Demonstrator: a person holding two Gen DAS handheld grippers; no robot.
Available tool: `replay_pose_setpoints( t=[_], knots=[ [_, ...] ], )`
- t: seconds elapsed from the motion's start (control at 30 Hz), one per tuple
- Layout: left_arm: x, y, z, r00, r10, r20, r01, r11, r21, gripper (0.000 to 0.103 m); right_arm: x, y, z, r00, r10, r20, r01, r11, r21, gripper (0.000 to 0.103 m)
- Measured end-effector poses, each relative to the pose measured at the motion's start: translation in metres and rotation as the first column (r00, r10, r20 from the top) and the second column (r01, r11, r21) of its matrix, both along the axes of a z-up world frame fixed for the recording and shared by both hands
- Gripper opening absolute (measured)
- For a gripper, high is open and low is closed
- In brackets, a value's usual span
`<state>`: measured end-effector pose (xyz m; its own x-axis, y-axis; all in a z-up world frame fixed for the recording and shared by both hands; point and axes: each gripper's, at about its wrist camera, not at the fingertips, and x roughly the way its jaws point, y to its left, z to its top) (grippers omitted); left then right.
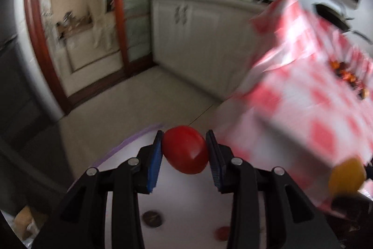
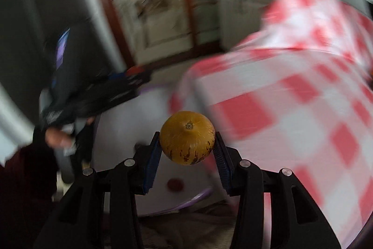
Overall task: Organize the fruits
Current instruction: 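Carry the pepino and the tomato in both tools over the white box, then open both tools to drop the pepino and tomato into the box, then move both open tools back over the fruits on the table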
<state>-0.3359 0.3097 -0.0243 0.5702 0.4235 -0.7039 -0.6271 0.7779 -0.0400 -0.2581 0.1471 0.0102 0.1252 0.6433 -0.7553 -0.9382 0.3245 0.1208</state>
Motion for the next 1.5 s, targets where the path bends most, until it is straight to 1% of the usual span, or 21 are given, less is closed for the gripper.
replay_pose_setpoints(
  t=[0.13,0.23,0.3,0.43,0.47,0.53,0.67,0.77,0.87,0.93,1.0,1.07,1.13,1.17,1.2,1.23,1.27,1.3,1.37,1.43,1.5],
  knots=[
    [0.000,0.031,-0.047,0.989,0.056,-0.134,-0.068,0.993,-0.092,0.037,-0.025,0.050,-0.044,0.992,0.127,0.006,-0.124,0.977,-0.171,0.044],
    [0.004,0.046,-0.080,0.968,0.076,-0.238,-0.111,0.984,-0.138,0.037,-0.036,0.088,-0.089,0.983,0.185,-0.008,-0.178,0.934,-0.310,0.044],
    [0.008,0.055,-0.099,0.950,0.087,-0.299,-0.141,0.976,-0.164,0.037,-0.037,0.103,-0.111,0.979,0.203,-0.022,-0.197,0.910,-0.366,0.044],
    [0.011,0.083,-0.138,0.918,0.097,-0.385,-0.215,0.937,-0.276,0.037,-0.037,0.130,-0.150,0.977,0.211,-0.044,-0.206,0.859,-0.468,0.044],
    [0.011,0.089,-0.147,0.908,0.101,-0.406,-0.232,0.928,-0.290,0.037,-0.039,0.136,-0.159,0.975,0.219,-0.032,-0.206,0.843,-0.497,0.044],
    [0.014,0.093,-0.156,0.897,0.101,-0.429,-0.243,0.925,-0.291,0.037,-0.041,0.142,-0.170,0.974,0.225,-0.027,-0.205,0.823,-0.530,0.044],
    [0.014,0.093,-0.166,0.898,0.075,-0.434,-0.228,0.922,-0.313,0.037,-0.051,0.151,-0.179,0.967,0.254,-0.005,-0.210,0.789,-0.577,0.044],
    [0.009,0.095,-0.172,0.901,0.068,-0.429,-0.239,0.903,-0.357,0.037,-0.056,0.153,-0.183,0.966,0.258,0.014,-0.199,0.776,-0.598,0.044],
    [0.002,0.094,-0.168,0.909,0.075,-0.409,-0.238,0.901,-0.363,0.039,-0.059,0.150,-0.177,0.969,0.249,0.011,-0.198,0.796,-0.572,0.046],
    [-0.005,0.096,-0.161,0.920,0.090,-0.383,-0.239,0.900,-0.365,0.045,-0.053,0.143,-0.165,0.971,0.237,0.016,-0.192,0.823,-0.535,0.060],
    [-0.014,0.098,-0.149,0.934,0.110,-0.339,-0.238,0.901,-0.362,0.047,-0.055,0.137,-0.152,0.972,0.235,0.001,-0.204,0.843,-0.497,0.064],
    [-0.025,0.100,-0.130,0.948,0.135,-0.288,-0.232,0.912,-0.338,0.047,-0.059,0.127,-0.133,0.969,0.248,0.001,-0.221,0.865,-0.450,0.065],
    [-0.039,0.097,-0.095,0.960,0.185,-0.208,-0.234,0.942,-0.241,0.047,-0.065,0.118,-0.111,0.962,0.272,-0.002,-0.251,0.885,-0.392,0.065],
    [-0.045,0.090,-0.075,0.964,0.205,-0.168,-0.233,0.958,-0.168,0.048,-0.063,0.109,-0.095,0.959,0.282,-0.016,-0.270,0.899,-0.346,0.065],
    [-0.046,0.085,-0.054,0.968,0.220,-0.123,-0.233,0.967,-0.103,0.058,-0.064,0.101,-0.079,0.957,0.288,-0.028,-0.283,0.913,-0.295,0.066],
    [-0.052,0.076,-0.025,0.971,0.236,-0.048,-0.237,0.971,-0.013,0.066,-0.071,0.089,-0.061,0.955,0.295,-0.034,-0.295,0.926,-0.235,0.068],
    [-0.055,0.066,-0.005,0.971,0.239,0.010,-0.240,0.970,0.047,0.083,-0.069,0.072,-0.038,0.953,0.301,-0.024,-0.301,0.941,-0.157,0.069],
    [-0.055,0.056,0.018,0.969,0.234,0.073,-0.241,0.964,0.109,0.093,-0.066,0.062,-0.022,0.954,0.298,-0.007,-0.298,0.949,-0.103,0.074],
    [-0.055,0.026,0.070,0.962,0.192,0.193,-0.237,0.940,0.246,0.102,-0.065,0.029,0.015,0.961,0.274,0.040,-0.275,0.961,0.022,0.079],
    [-0.041,-0.010,0.104,0.957,0.121,0.262,-0.208,0.919,0.334,0.102,-0.056,0.003,0.042,0.972,0.221,0.081,-0.229,0.968,0.107,0.087],
    [-0.025,-0.040,0.126,0.955,0.037,0.295,-0.158,0.904,0.397,0.102,-0.044,-0.035,0.069,0.984,0.124,0.130,-0.148,0.969,0.196,0.087]
  ],
)
